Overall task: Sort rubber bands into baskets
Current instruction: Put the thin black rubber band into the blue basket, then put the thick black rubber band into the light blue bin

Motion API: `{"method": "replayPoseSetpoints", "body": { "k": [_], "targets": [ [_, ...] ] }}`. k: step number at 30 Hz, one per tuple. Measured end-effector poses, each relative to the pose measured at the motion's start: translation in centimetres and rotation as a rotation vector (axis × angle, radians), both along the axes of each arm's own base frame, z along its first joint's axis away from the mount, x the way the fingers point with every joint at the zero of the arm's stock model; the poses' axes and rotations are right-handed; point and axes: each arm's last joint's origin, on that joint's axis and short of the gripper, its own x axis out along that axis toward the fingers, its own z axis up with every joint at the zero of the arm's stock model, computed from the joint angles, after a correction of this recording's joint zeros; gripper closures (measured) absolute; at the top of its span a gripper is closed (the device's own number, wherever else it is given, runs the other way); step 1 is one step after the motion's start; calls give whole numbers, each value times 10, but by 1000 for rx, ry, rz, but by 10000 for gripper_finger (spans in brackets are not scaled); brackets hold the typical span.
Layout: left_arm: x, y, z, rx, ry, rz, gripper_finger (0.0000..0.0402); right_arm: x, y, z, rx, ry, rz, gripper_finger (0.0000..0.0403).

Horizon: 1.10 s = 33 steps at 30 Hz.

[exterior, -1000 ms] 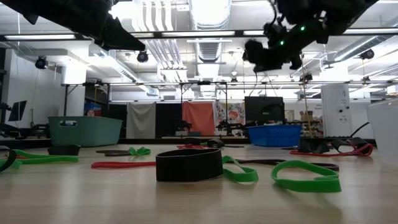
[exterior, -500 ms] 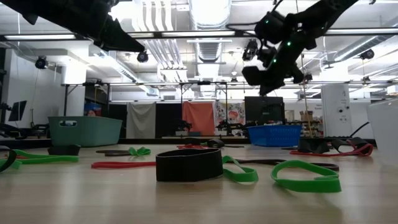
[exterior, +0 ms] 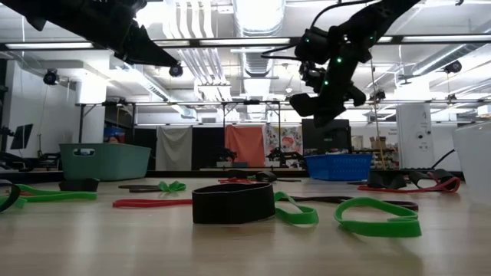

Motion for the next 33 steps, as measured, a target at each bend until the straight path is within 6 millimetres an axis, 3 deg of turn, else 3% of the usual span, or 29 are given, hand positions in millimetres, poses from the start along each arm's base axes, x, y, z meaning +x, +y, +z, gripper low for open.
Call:
{"method": "replayPoseSetpoints", "body": {
  "k": [10, 17, 24, 29, 33],
  "targets": [
    [0, 0, 0, -11, 1, 4, 355, 11, 0, 18, 19, -19, 42, 262],
    [-1, 0, -3, -32, 24, 10, 355, 23, 16, 21, 291, -146, 314, 248],
    [-2, 0, -5, -46, 34, 15, 355, 36, 71, 12, 595, -131, 616, 248],
    [-2, 0, -5, -50, 35, 17, 355, 25, 122, 2, 712, 159, 777, 256],
    [-2, 0, -5, -53, 33, 18, 355, 11, 148, -6, 783, 328, 714, 259]
  ]
}}
